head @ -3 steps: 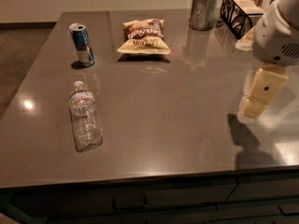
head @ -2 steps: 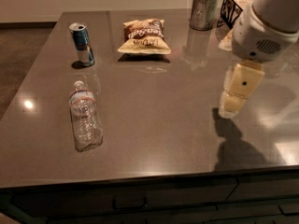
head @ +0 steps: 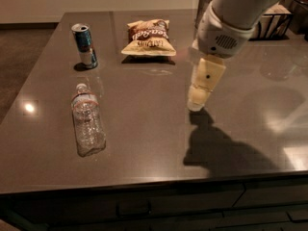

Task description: Place water bottle upright

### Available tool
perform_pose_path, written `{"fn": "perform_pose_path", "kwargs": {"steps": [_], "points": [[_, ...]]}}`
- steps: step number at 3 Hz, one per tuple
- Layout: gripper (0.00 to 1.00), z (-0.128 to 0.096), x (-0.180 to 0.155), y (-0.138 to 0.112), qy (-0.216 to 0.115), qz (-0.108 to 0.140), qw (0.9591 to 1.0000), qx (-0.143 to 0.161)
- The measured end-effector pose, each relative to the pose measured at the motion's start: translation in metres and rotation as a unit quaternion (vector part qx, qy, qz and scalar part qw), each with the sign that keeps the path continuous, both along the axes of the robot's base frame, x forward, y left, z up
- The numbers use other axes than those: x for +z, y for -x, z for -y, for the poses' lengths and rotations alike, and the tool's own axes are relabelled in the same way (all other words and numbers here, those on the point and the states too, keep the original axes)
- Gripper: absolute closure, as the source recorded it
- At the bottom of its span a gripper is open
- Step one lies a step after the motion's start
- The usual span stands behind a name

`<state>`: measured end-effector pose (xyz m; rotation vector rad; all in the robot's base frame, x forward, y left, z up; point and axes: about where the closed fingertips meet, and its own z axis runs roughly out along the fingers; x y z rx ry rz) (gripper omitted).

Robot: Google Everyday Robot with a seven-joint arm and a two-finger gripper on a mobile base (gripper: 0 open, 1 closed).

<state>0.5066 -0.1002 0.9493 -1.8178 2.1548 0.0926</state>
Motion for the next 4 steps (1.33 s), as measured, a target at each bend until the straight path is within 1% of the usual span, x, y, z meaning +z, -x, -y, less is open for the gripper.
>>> {"fn": "perform_pose_path", "kwargs": {"steps": [1,2,3,4], "points": [[0.0,-0.037,-0.013,-0.005,0.001,-0.021,0.9997,0.008],[0.0,-0.073,-0.024,-0.004,-0.003,-0.054,0.9985,-0.002],[0.0,-0.104,-0.029,-0.004,-0.018,-0.08,0.9959,-0.039],[0.0,-0.123,-0.03,-0.008,-0.038,-0.084,0.9916,-0.091]]}}
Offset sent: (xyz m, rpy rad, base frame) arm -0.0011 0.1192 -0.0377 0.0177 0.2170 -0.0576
